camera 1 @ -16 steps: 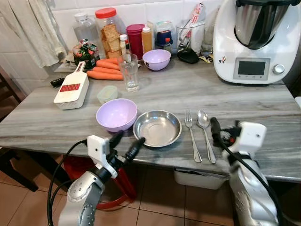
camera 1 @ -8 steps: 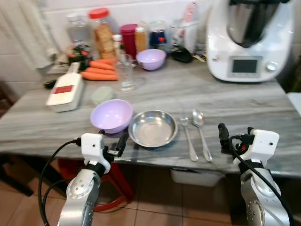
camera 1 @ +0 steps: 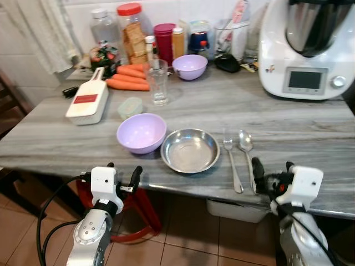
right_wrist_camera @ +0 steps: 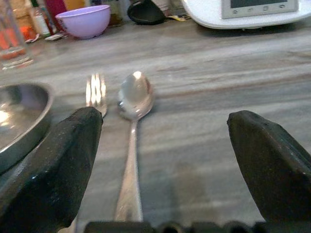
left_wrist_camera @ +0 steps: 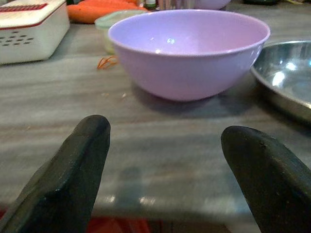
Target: Setting the table
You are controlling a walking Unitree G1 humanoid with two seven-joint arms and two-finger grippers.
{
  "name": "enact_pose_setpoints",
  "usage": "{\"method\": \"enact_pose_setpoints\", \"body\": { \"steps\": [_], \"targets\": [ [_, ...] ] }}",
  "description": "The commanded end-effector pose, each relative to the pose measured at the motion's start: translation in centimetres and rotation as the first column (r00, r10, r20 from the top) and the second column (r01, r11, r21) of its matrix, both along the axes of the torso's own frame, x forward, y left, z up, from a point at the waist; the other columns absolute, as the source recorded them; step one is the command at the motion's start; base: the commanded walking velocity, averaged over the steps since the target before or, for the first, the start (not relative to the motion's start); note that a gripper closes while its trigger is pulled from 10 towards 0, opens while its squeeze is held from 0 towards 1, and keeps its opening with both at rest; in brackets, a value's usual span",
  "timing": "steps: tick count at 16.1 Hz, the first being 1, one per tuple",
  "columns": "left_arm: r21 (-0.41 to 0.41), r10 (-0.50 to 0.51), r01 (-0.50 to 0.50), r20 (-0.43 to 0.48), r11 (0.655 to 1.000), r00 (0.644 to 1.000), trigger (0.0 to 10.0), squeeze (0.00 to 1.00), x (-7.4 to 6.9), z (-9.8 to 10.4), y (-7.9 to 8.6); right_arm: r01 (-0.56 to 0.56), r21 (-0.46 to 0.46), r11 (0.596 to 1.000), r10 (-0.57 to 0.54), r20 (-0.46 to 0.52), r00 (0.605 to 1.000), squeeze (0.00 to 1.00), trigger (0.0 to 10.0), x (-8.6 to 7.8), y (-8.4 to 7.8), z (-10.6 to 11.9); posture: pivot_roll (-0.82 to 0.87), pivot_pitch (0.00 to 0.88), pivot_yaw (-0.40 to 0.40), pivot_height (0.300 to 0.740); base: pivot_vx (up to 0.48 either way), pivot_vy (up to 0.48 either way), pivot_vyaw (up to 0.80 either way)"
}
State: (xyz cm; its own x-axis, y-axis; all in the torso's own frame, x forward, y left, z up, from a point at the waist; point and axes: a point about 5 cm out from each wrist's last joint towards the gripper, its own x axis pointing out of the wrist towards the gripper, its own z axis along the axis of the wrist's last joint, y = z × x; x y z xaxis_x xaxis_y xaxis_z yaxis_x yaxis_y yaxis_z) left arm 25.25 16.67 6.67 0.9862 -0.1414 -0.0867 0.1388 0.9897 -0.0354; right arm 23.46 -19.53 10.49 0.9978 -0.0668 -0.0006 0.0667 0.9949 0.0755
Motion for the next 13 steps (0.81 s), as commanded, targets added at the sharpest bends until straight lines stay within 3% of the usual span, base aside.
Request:
{"method": "enact_pose_setpoints", "body": {
  "steps": [1,5,7,13],
  "targets": [
    [0.02,0.024,-0.024,-0.011,1.0,1.0,10.0,0.0,-0.32,-0.3,0.65,-0.006,-0.004,1.0,0.006,0.023,1.0,0.0,10.0,-0.15,0.31,0.49,-0.04,0.0,0.095,0.74,-0.281,0.0,0.0],
    [0.024,0.019,-0.019,-0.005,1.0,1.0,10.0,0.0,-0.06,-0.22,0.68,-0.001,-0.004,1.0,0.001,0.012,1.0,0.0,10.0,-0.11,0.1,0.44,-0.05,0.0,0.096,0.74,-0.291,0.0,0.0],
    [0.024,0.018,-0.017,-0.004,1.0,1.0,10.0,0.0,-0.04,-0.18,0.68,0.001,-0.001,1.0,-0.001,0.007,1.0,0.0,10.0,-0.05,0.12,0.39,-0.05,0.0,0.098,0.74,-0.302,0.0,-0.8],
    [0.023,0.001,0.0,-0.004,1.0,1.0,10.0,0.0,0.08,-0.2,0.45,-0.008,0.001,1.0,0.008,0.009,1.0,0.0,10.0,0.47,0.48,0.38,-0.05,0.0,0.103,0.74,-0.307,0.0,0.0]
  ]
}}
